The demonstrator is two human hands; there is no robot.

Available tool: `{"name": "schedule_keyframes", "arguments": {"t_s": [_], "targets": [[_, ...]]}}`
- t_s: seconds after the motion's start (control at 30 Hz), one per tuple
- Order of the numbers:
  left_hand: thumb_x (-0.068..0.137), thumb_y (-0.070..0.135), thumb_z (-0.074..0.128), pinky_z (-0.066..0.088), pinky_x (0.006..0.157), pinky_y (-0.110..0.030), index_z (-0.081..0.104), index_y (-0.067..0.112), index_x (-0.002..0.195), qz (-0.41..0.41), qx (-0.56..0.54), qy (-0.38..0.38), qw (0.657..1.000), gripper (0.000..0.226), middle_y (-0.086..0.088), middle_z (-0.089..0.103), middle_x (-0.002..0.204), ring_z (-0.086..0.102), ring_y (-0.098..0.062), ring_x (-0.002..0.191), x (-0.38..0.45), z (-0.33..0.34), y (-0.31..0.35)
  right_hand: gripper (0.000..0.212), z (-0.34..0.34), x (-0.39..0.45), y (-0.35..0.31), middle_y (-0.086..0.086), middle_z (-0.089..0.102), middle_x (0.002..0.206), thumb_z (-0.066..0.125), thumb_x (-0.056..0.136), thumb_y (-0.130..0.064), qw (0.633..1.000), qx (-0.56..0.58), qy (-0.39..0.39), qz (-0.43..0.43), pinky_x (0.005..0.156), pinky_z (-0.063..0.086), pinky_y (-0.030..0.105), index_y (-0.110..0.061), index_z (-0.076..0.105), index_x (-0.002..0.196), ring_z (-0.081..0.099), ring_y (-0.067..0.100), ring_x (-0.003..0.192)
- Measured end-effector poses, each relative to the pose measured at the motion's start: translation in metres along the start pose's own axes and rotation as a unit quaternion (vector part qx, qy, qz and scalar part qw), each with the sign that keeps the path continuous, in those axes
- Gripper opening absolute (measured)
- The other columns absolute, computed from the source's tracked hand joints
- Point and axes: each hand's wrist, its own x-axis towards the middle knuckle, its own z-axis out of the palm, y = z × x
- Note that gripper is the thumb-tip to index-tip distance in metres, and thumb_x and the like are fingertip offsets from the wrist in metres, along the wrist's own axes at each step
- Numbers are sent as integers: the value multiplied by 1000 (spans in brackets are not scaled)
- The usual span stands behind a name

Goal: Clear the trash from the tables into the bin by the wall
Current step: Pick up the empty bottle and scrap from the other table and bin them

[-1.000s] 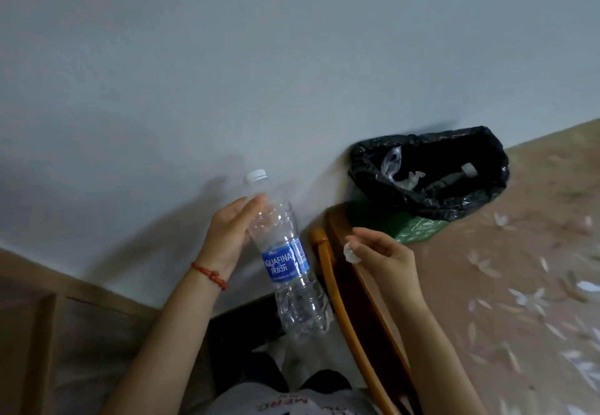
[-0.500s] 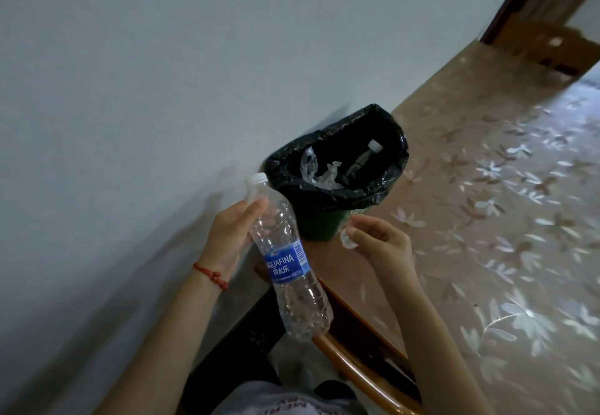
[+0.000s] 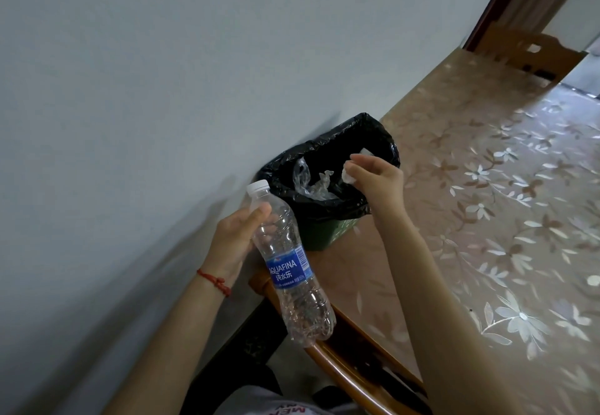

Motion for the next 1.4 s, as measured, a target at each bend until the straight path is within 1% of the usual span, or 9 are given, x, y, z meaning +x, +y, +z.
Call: {"name": "schedule_keyframes", "arguments": {"t_s": [0.23,0.4,0.5,0.6,0.77,1.03,1.23,1.3,1.4], "targets": [[80,28,63,51,87,-44,65,7,97,3,-16,-1,1000,27,-13,68,95,64,-25,86,1,3,4,28,-13,-10,0,-10,66,92,69,81,-19,996,-70,20,-56,73,48,6,-13,66,108,62,0,89],[67,41,68,51,88,-44,69,17,89,13,-7,-15,1000,32,-2,73,88,67,-21,87,1,8,3,29,-30,-39,20,-2,65,109,64,85,-23,975,-182,30,-121,86,47,19,-17,64,112,60,10,99],[70,40,69,51,90,-45,67,13,98,21,-7,-28,999,39,-3,72,93,67,-21,91,1,10,7,30,-43,-60,49,3,62,118,62,86,-24,936,-291,16,-197,95,45,32,-14,62,115,58,16,107],[74,37,66,52,86,-39,63,6,108,37,-15,-26,999,46,-3,72,93,67,-17,88,1,13,14,35,-57,-76,81,4,58,124,61,87,-25,886,-407,-22,-221,90,37,22,-12,59,119,53,18,114],[68,40,70,56,71,-24,64,15,95,79,-39,-14,996,37,-3,70,90,68,-13,80,0,20,31,38,-74,-89,120,9,61,121,69,81,-22,825,-515,-60,-223,82,51,34,-10,61,116,59,25,109],[86,28,58,56,77,-26,59,14,92,119,-105,81,984,15,-3,66,93,68,-9,80,9,45,55,39,-81,-93,130,7,60,123,69,81,-23,837,-502,-52,-210,89,44,29,-12,60,118,57,23,113],[63,39,72,53,88,-36,56,5,102,207,-144,175,952,55,-2,65,101,64,-20,99,13,65,59,38,-83,-91,129,5,56,129,63,86,-27,851,-488,-60,-184,92,43,30,-14,57,122,52,21,118],[63,31,74,53,83,-25,51,-1,109,235,-139,199,941,61,-5,63,105,63,-12,95,15,70,55,38,-83,-92,129,4,55,130,60,88,-27,855,-485,-61,-176,93,41,28,-15,57,123,51,20,120],[72,8,73,51,78,-13,45,8,109,254,-93,218,938,46,-11,56,114,60,-8,97,21,77,43,38,-84,-93,131,3,54,131,59,89,-29,855,-485,-63,-172,94,39,27,-15,56,124,50,19,121]]}}
